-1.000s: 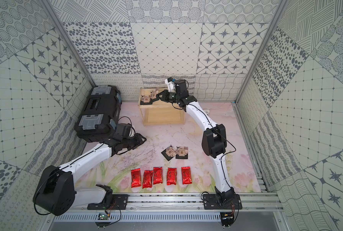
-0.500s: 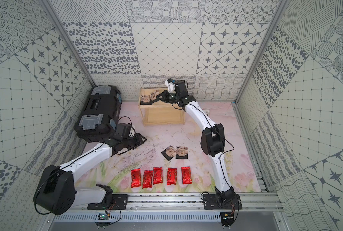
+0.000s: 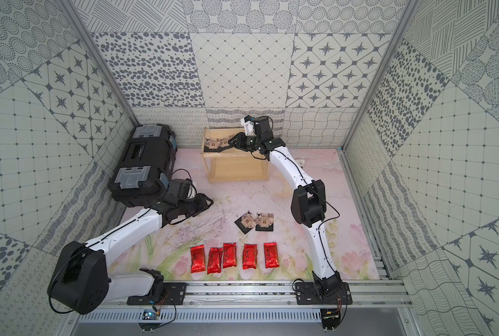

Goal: Place the tea bags on the shelf by color
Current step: Place the tea bag on the shelf.

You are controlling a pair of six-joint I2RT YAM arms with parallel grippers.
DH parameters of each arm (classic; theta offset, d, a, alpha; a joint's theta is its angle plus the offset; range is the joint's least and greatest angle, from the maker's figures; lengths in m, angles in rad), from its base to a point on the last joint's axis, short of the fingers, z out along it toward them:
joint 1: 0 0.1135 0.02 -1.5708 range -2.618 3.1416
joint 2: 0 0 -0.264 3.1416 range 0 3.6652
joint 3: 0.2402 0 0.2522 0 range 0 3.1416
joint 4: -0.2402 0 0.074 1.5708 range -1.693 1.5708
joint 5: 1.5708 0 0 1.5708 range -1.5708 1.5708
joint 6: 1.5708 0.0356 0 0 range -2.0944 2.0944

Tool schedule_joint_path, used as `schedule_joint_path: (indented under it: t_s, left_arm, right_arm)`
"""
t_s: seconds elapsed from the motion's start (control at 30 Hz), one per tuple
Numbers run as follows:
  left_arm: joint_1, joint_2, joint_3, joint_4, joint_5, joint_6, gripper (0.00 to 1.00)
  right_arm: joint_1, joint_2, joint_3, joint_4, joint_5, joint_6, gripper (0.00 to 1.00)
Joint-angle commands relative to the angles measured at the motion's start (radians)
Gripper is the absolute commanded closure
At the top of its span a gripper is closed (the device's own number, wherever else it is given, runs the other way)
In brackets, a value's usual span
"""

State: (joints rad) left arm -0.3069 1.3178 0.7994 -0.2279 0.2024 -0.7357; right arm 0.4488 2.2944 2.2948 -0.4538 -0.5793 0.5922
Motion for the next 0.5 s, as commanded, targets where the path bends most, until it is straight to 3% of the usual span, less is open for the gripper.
schedule_joint_path:
  t_s: [0.0, 0.47]
  left_arm:
    - [-0.008, -0.009, 0.009, 0.036, 0.000, 0.024, 0.53]
    - [-0.007, -0.036, -0.010, 0.039, -0.008, 0.024, 0.53]
  right_arm:
    - [-0.003, 0.030, 0.048, -0.020, 0.023, -0.035, 0.70]
    - [-0.004, 0.061, 0.150, -0.144, 0.086, -0.090, 0.51]
